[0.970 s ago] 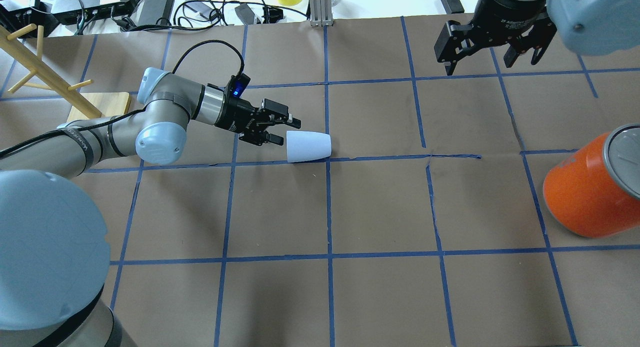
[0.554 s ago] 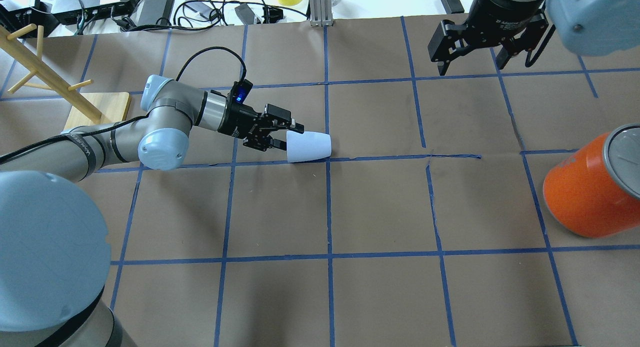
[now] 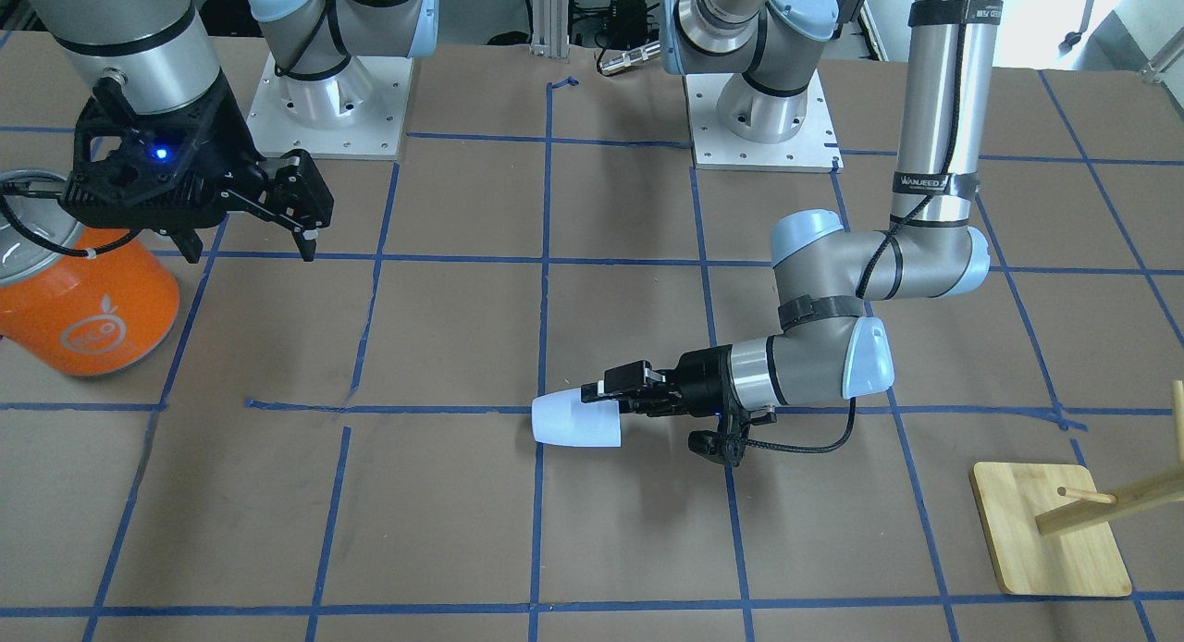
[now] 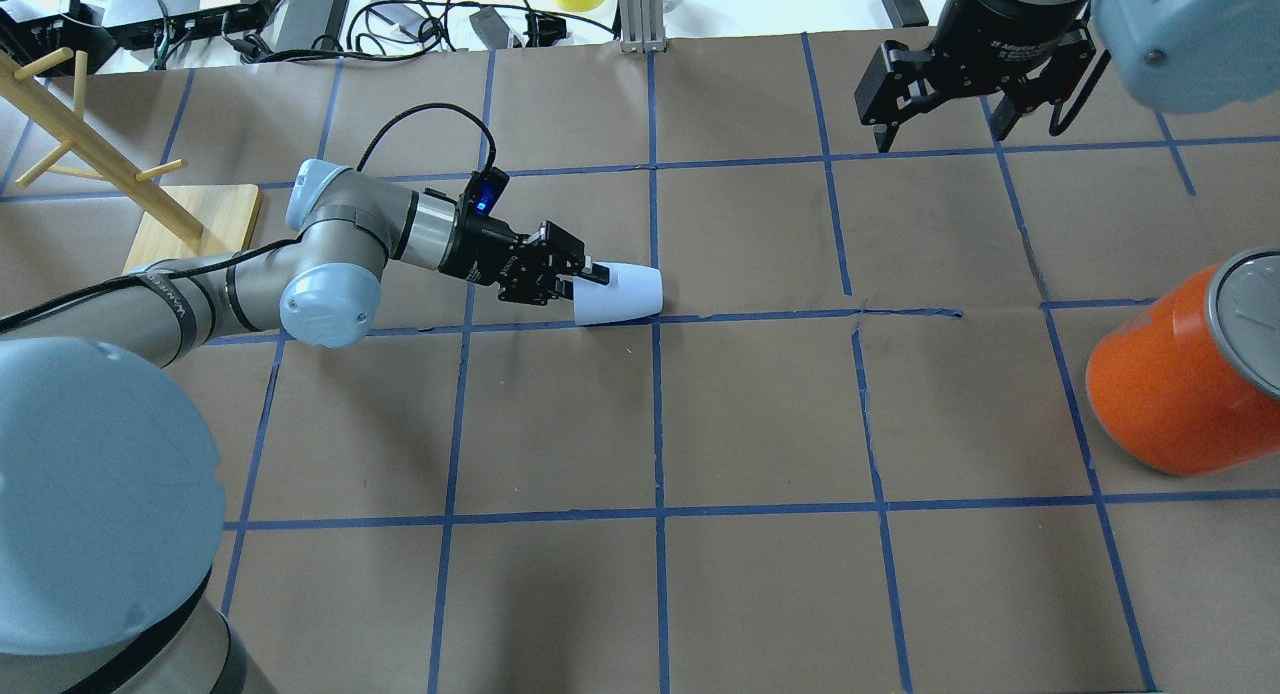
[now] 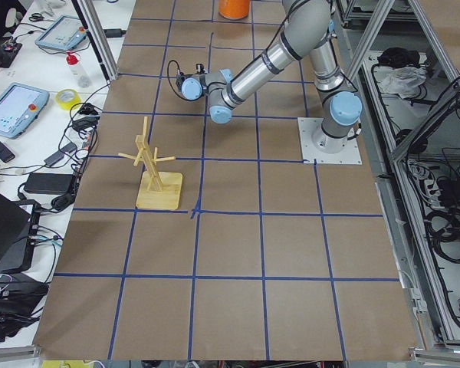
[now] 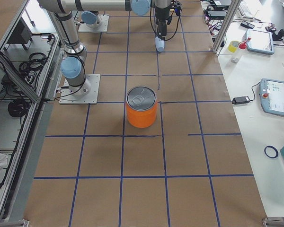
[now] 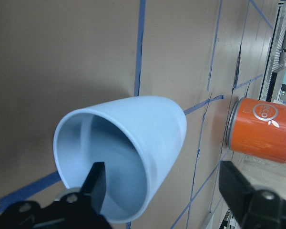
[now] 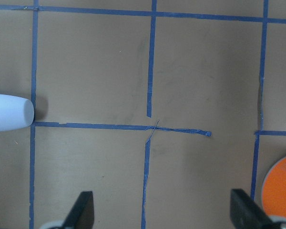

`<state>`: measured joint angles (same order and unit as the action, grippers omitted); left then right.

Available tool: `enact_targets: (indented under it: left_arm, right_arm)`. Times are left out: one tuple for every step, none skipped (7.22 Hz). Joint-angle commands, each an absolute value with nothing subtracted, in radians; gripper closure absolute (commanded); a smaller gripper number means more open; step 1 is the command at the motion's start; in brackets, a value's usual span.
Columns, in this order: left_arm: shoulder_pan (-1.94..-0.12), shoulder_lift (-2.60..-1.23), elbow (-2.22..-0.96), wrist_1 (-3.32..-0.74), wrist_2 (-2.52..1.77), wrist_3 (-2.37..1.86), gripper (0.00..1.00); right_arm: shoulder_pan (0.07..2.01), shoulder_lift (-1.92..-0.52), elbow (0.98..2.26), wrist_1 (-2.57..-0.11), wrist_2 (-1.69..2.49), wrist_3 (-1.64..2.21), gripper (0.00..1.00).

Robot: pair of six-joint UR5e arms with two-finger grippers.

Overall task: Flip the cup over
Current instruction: 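Carry the cup with the left gripper and stand it upright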

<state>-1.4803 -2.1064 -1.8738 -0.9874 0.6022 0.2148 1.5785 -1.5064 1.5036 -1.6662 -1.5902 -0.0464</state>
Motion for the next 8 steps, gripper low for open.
enact_targets:
  left_arm:
    - [-1.48,-2.105,-1.87,-0.991,0.612,0.239,1.0]
    - [-1.48,-2.086,-1.868,-0.991,0.62,0.22,1.0]
    - [-1.488,-2.073,-1.864,-0.983,0.621,0.169,1.0]
    - [-1.5,-2.051,-1.832,-0.985,0.652,0.105,1.0]
    - [-1.52,-2.048,-1.768,-0.982,0.77,-0.011,1.0]
    - [-1.554,-2.03,-1.725,-1.0,0.893,-0.058,1.0]
    - [-1.569,-2.011,-1.712,-1.034,1.036,-0.064,1.0]
    - [-1.577,-1.985,-1.71,-1.049,1.181,-0.066,1.0]
  right_arm:
    - [1.578,-1.506,1.505,-1.667,-1.591,-0.048,0.0]
    - [1.578,-1.506,1.505,-1.667,-1.591,-0.046,0.0]
    - [1.577,-1.508,1.505,-1.669,-1.592,-0.048,0.0]
    - [1.577,-1.508,1.503,-1.674,-1.594,-0.048,0.0]
    - [1.577,-1.509,1.505,-1.677,-1.595,-0.046,0.0]
    - [1.577,-1.509,1.503,-1.681,-1.595,-0.046,0.0]
    - [1.577,-1.508,1.505,-1.68,-1.598,-0.046,0.0]
    - [1.578,-1.508,1.505,-1.678,-1.598,-0.046,0.0]
